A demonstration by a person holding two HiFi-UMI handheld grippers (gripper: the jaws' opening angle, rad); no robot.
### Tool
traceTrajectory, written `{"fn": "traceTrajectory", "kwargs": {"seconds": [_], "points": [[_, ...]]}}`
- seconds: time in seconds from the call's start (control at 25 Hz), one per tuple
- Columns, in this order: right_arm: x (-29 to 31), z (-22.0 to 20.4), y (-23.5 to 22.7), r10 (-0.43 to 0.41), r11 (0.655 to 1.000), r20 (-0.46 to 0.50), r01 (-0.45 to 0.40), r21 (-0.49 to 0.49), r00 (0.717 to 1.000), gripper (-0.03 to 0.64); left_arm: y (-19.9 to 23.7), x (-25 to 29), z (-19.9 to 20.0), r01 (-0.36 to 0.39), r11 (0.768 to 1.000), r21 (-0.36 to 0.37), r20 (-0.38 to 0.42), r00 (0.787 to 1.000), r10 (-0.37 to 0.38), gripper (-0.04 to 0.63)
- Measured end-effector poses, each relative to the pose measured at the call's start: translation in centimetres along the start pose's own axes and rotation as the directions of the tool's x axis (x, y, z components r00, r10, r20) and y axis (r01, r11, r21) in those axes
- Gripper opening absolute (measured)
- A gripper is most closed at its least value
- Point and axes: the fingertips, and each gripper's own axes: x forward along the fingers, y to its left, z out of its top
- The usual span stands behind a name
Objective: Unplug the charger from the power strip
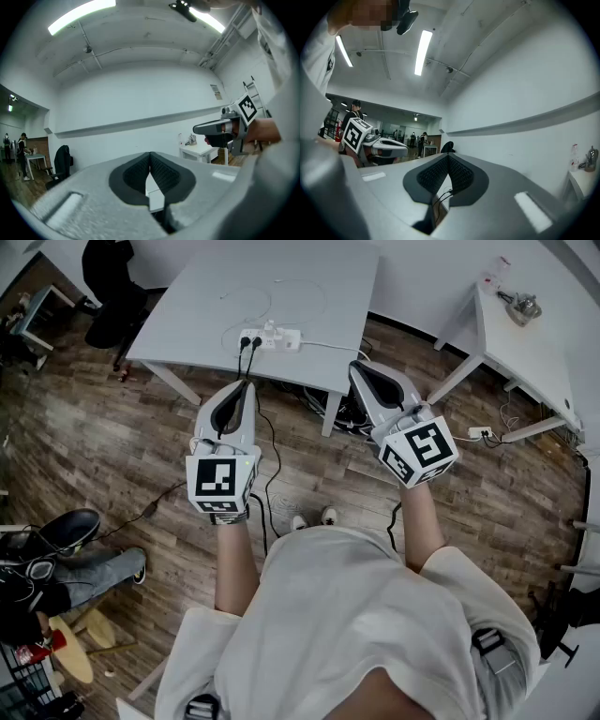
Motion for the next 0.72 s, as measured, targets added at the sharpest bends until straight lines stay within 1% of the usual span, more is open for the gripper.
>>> {"fn": "traceTrajectory", "kwargs": {"seconds": [0.12,0.28,0.4,0.6,0.72], "points": [[0.2,-0.5,0.8,-0.016,1.000,-0.020,0.016,0.006,1.000,0.000,0.4,-0.6,-0.5,0.003,1.000,-0.011,-0.007,1.000,-0.003,0.005],[0.2,-0.1,0.8,-0.053,0.998,0.013,0.052,0.035,0.999,0.002,1.0,-1.2,-0.7,-0.009,1.000,-0.027,-0.001,1.000,0.009,0.005],[0.6,-0.4,1.0,-0.091,0.996,-0.010,0.091,0.009,0.996,0.002,1.2,-1.6,-1.2,-0.003,0.999,-0.046,0.003,1.000,0.003,0.005],[1.7,-1.1,2.8,-0.084,0.996,-0.014,0.084,0.009,0.996,0.002,1.4,-1.7,-3.4,0.031,0.997,-0.069,-0.028,0.999,-0.033,0.005],[2.3,-1.7,3.8,-0.062,0.998,-0.017,0.063,0.011,0.998,0.002,1.8,-1.5,-4.7,0.047,0.995,-0.086,-0.053,0.997,-0.052,0.005]]}}
